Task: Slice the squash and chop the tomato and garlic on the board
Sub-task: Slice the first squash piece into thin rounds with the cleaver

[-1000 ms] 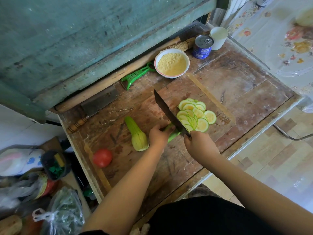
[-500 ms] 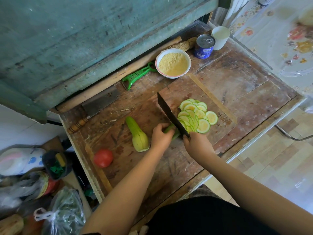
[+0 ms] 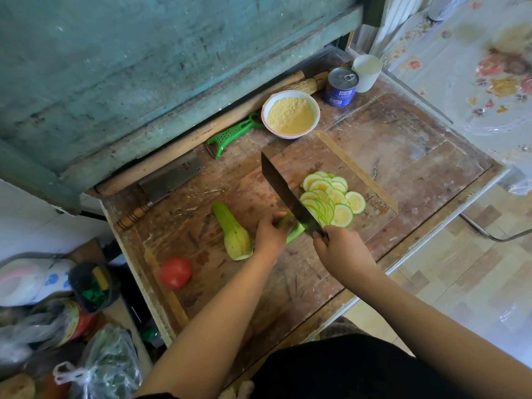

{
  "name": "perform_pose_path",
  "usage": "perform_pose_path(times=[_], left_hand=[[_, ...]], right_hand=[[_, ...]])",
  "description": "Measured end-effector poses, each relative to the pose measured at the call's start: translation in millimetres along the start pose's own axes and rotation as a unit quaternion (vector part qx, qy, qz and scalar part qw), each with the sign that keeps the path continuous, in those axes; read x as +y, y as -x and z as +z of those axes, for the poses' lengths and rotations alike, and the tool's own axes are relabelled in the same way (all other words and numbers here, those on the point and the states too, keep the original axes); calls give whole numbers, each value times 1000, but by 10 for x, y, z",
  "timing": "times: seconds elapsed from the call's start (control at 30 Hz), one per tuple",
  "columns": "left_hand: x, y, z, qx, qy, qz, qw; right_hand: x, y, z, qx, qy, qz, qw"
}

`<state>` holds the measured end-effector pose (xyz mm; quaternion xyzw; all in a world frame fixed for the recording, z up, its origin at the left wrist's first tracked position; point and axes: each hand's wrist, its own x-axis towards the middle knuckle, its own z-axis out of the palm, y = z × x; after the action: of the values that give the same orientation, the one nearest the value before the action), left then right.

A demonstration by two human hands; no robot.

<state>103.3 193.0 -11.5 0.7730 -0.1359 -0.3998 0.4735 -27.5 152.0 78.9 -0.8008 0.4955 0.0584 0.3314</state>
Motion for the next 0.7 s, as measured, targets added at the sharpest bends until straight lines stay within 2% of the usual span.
perform_pose_path(times=[0.7], left_hand=[[2, 6, 5, 17, 41, -29, 999]], right_hand=[[-48, -123, 105, -24, 22, 24, 999]])
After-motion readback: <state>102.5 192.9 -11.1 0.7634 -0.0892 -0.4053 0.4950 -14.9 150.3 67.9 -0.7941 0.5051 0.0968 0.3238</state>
